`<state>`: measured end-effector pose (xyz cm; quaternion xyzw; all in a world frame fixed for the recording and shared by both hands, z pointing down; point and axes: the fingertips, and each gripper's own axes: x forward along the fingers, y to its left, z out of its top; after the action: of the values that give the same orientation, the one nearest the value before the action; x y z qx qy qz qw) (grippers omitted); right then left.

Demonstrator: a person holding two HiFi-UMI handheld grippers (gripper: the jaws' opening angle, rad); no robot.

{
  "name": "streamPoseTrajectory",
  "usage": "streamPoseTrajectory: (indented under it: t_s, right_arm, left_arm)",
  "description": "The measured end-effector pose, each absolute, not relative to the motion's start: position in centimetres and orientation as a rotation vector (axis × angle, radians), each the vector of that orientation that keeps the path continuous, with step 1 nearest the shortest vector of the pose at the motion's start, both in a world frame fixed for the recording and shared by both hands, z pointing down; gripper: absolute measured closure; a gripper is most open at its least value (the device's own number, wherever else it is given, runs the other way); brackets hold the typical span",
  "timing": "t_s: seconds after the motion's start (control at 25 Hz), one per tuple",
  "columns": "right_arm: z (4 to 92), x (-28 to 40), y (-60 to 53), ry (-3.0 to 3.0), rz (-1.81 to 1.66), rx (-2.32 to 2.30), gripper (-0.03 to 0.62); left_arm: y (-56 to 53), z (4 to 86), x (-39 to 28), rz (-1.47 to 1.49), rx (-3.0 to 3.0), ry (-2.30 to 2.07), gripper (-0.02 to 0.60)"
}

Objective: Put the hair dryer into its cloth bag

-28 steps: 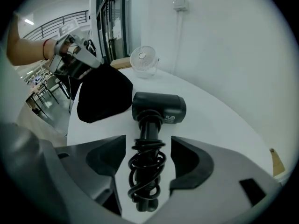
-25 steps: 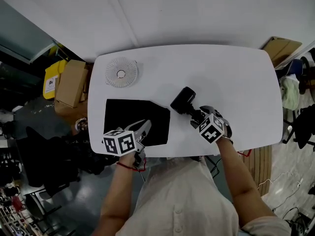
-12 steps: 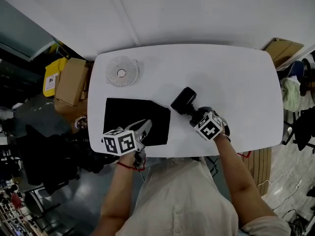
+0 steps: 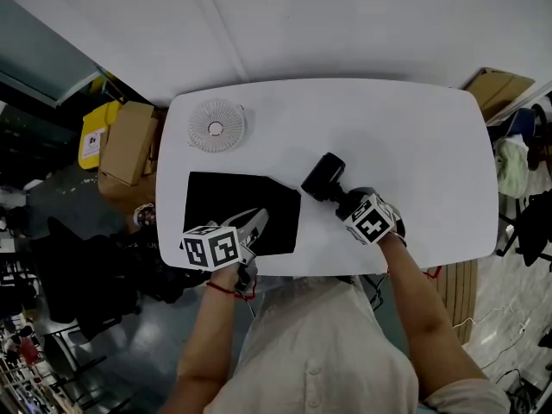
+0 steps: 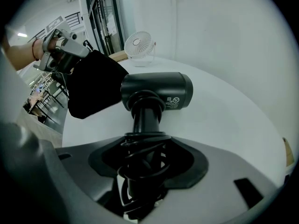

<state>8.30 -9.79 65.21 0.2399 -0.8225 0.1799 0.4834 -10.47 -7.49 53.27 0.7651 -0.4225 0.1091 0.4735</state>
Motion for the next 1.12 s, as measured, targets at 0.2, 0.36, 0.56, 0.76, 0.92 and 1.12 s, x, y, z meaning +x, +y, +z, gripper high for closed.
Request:
streamPoseTrajectory:
  t_s: [0.2,0.36,0.56,0.76,0.92,1.12]
  right_arm:
    - [65.1,8.3,-9.8,-2.006,0.436,0.591,0.338]
    - [65.1,8.2,-9.9,-2.010,0.439,0.602,0.338]
    - [65.0,8.3,-9.7,-2.025,0.463,0.614,0.339]
    - [64.5,8.3,-9.6,-2.058,0.481,0.660,0.344]
    - [63.5,8.6,-8.8,-2.090,0.477,0.683,0.346]
    - [61.5,8.3,-7.1,-2.140,0.455,0.687,0.347]
  left_arm:
    - [-7.4,53.3,-10.4,0.265,1.875,-1.035,0.560]
    - [-7.3,53.4,-10.3,0.266,1.871,-1.032,0.560]
    - [-7.3,53.6,-10.4,0.268,1.864,-1.034,0.560]
    - [-7.4,53.7,-10.5,0.271,1.863,-1.037,0.560]
    - [-7.3,53.9,-10.3,0.275,1.860,-1.041,0.560]
    - [-7.3,53.8,-10.2,0.267,1.860,-1.042,0.560]
